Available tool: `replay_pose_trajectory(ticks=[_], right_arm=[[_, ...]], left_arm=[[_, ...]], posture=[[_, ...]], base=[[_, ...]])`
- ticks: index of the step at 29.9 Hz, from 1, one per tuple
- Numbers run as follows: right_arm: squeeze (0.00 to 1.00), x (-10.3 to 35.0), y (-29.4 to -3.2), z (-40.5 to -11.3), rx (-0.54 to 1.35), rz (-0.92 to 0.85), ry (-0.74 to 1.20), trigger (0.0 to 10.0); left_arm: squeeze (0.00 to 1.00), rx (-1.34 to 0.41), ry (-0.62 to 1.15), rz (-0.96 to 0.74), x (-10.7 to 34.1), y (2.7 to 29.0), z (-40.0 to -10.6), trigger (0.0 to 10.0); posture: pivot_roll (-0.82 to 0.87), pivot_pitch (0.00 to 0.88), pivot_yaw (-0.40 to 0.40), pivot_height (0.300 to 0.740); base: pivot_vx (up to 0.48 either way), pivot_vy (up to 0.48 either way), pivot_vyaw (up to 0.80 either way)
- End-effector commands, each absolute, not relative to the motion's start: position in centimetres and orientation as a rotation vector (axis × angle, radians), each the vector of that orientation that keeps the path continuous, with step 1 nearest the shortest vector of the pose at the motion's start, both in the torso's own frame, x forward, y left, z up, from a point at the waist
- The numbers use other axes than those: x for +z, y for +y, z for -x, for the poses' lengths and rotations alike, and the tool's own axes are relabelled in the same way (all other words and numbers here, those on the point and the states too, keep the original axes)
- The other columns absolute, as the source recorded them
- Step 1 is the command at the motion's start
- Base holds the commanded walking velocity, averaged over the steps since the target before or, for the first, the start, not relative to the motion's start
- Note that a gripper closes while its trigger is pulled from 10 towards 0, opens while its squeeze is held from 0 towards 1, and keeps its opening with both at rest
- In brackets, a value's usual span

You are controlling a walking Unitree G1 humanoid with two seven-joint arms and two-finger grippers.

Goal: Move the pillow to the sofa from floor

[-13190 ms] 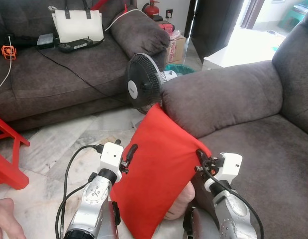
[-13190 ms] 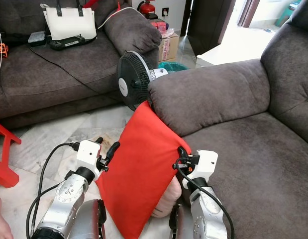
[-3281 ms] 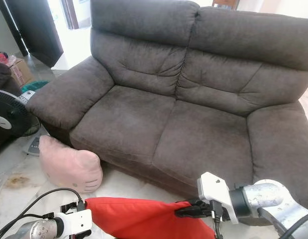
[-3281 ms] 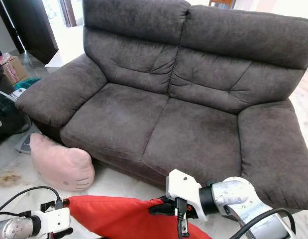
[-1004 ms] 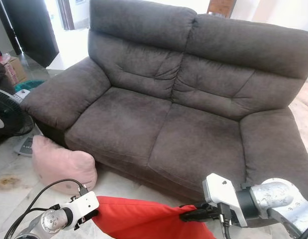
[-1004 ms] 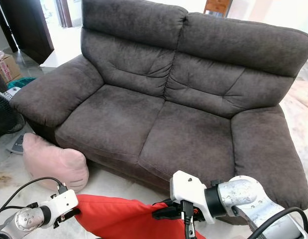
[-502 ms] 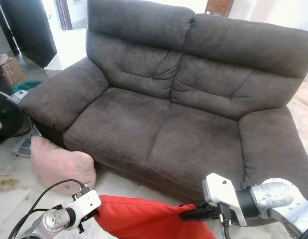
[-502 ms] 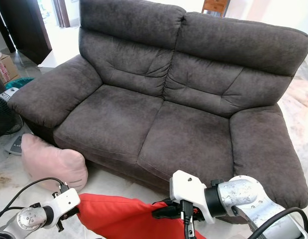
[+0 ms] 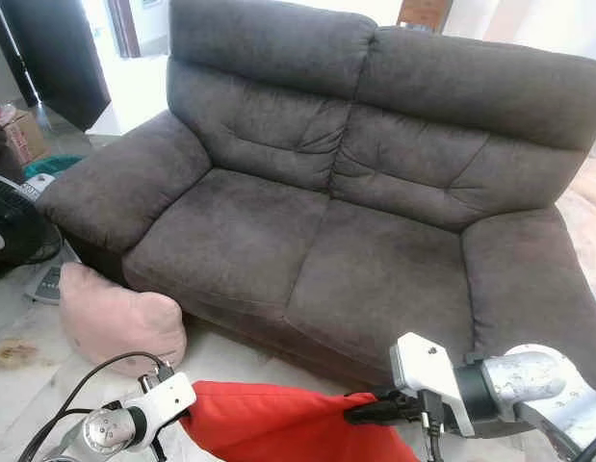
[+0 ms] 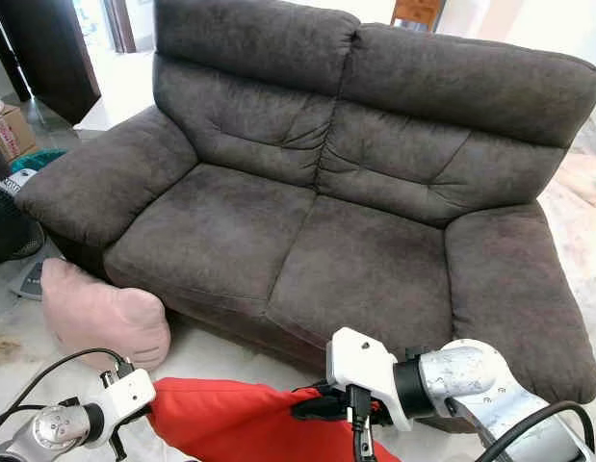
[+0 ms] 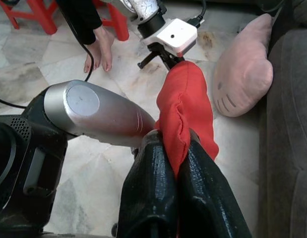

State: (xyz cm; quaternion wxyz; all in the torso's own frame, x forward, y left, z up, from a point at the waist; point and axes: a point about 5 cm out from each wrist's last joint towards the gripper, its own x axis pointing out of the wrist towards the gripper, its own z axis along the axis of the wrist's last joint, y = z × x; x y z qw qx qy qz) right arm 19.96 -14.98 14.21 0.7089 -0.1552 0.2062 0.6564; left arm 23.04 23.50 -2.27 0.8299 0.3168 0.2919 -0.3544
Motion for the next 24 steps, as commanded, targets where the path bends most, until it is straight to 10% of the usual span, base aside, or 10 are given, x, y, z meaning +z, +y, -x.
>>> replay_pose_trajectory(ticks=[1,10,12,13,24], right_arm=[[0.0,15.7,-14.3,-20.1,1.488,0.357,0.358,10.0],[0.0,14.1,-15.1,-22.9,1.218,0.265,0.246,10.0],[0.0,13.6,-15.4,-23.4,1.168,0.285,0.252,10.0],[0.0,13.2,-15.5,-23.8,1.122,0.297,0.248,10.0],[0.0,7.9,-17.8,-27.4,0.487,0.274,0.305,10.0]], left_arm=[[0.0,-0.754,0.594,-0.642,-2.2,23.0,-23.1,0.0],[0.0,-0.477,0.302,-0.455,1.7,22.6,-27.2,0.0],[0.0,-0.446,0.274,-0.422,2.2,22.5,-27.7,1.8],[0.0,-0.422,0.24,-0.383,2.7,22.3,-28.2,10.0],[0.0,-0.208,-0.155,-0.081,9.4,18.3,-31.7,10.0]], posture=[[0.0,0.04,-0.096,0.74],[0.02,0.033,-0.08,0.74],[0.02,0.033,-0.079,0.74],[0.01,0.033,-0.076,0.74],[0.04,0.021,-0.055,0.74]], base=[[0.0,0.0,0.0],[0.0,0.0,0.0],[0.0,0.0,0.0],[0.0,0.0,0.0],[0.0,0.0,0.0]])
